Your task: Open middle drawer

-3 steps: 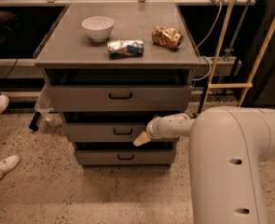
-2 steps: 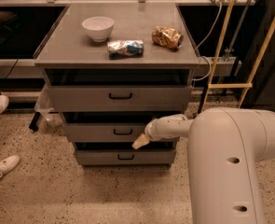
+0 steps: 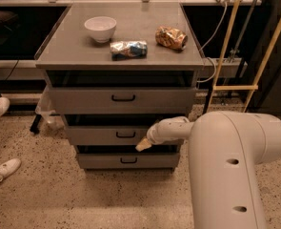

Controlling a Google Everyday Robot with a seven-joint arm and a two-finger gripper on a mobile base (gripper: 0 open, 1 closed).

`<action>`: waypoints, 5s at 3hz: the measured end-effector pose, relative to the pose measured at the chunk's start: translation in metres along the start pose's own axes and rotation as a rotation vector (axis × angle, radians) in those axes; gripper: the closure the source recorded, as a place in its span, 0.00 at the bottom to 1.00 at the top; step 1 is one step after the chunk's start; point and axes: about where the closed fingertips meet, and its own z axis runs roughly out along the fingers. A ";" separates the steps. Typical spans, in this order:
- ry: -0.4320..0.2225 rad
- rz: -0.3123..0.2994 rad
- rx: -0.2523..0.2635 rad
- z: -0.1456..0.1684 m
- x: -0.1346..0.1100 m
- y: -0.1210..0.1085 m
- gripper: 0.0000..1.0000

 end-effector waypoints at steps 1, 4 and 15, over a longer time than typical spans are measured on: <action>0.000 0.000 0.000 0.000 0.000 0.000 0.42; 0.000 0.000 0.000 -0.006 -0.005 -0.002 1.00; 0.015 0.008 -0.039 -0.026 0.005 0.009 1.00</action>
Offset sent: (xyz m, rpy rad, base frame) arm 0.0000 0.0000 0.0000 0.0000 0.0000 0.0000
